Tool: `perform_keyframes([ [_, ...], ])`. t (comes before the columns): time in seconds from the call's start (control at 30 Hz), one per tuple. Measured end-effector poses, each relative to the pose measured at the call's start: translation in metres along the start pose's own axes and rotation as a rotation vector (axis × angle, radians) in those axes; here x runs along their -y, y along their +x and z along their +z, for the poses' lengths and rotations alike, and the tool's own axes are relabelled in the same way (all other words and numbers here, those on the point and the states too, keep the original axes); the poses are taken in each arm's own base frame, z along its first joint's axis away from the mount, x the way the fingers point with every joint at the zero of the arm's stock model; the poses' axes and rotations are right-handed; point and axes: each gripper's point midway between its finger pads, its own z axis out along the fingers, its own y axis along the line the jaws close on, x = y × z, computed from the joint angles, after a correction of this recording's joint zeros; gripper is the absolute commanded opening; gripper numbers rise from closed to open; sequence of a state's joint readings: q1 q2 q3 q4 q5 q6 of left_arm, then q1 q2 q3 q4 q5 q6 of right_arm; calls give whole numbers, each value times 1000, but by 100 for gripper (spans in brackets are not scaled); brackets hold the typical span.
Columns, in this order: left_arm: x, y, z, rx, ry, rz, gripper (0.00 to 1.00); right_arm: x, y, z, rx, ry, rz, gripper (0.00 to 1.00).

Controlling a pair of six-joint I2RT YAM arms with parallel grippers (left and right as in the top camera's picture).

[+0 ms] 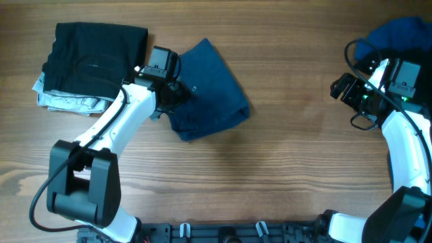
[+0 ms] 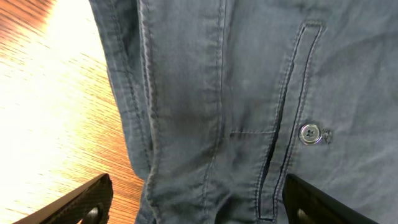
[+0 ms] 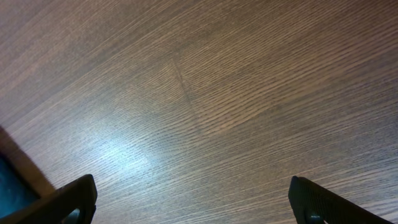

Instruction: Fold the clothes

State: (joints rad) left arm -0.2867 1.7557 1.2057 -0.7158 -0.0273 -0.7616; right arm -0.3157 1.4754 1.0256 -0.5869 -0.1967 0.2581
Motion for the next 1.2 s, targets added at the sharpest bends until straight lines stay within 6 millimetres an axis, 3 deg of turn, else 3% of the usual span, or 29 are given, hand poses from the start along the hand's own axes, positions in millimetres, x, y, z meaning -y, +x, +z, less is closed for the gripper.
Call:
perform_keyframes([
  [0.43, -11, 22, 40, -119, -63, 0, 91, 0, 0, 0, 0, 0, 0, 100],
  [0.63, -7, 21, 50, -118, -51, -1, 88, 0, 0, 0, 0, 0, 0, 100],
  [0.8, -5, 19, 56, -115, -47, -16, 72, 0, 0, 0, 0, 0, 0, 100],
  [1.03, 0, 16, 60, -109, -32, -29, 34, 0, 0, 0, 0, 0, 0, 100],
  [1.2, 3, 16, 61, -113, -20, -33, 18, 0, 0, 0, 0, 0, 0, 100],
])
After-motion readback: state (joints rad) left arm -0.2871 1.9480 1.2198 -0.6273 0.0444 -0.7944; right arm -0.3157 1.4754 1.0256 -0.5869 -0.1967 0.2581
